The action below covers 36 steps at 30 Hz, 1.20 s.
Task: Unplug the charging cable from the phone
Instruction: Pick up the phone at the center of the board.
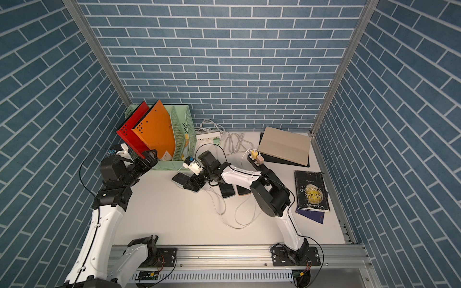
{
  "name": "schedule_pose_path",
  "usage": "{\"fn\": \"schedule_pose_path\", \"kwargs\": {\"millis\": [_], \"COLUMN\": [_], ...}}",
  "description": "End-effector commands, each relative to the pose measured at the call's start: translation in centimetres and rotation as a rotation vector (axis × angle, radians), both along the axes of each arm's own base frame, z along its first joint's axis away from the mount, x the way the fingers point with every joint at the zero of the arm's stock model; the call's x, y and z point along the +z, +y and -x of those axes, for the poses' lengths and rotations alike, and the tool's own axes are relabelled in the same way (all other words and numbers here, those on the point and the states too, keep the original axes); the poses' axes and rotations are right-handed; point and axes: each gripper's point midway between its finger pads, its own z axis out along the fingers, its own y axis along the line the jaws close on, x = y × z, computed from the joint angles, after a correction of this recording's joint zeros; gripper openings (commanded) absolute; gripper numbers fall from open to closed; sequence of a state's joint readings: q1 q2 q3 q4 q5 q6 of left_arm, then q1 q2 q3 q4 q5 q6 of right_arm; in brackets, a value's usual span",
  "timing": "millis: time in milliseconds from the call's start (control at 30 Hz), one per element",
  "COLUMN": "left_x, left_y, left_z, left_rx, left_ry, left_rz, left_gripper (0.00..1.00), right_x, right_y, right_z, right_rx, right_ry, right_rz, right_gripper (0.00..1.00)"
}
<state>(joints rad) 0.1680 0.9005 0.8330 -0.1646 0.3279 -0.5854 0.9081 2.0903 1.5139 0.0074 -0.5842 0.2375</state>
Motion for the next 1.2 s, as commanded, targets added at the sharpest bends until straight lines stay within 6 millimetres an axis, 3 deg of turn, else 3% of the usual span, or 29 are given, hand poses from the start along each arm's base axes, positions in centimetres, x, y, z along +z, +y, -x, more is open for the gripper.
{"fn": "schedule_pose_path", "kwargs": {"millis": [0,233,433,700,1167], "left_x": [1.3,-0.2,-0.1,-1.6,0.6], "left_y": [-2.7,-7.3,-11.3,-14.0,-19.1], "left_z": [-0.7,-1.7,-1.3,-1.3,1.3], "left_rx": [-0.161,-0.425,-0.596,-0.711,-0.951], "left_ry": [-0.075,-0.036,-0.039,0.024,-0.023], "left_rz": [0.068,0.213,0.249,0.312,0.273], "left_gripper": [1.0,1.0,1.0,1.0,1.0], "right_x": [8.1,12.6,15.6,16.3,18.4], "right_y": [-0.4,-5.4,-7.9,-8.6,-9.3], "right_z": [-0.8,-1.1,-0.2,0.4,1.6], "right_rx": [-0.1,-0.221,-0.254,-0.251,-0.191], "right_ry": [0.152,0.371,0.382,0.392,0.361], "right_rz": [-0.308,-0.657,-0.788,-0.817,-0.9], "right_gripper": [0.4,0.39,0.38,0.38,0.38]}}
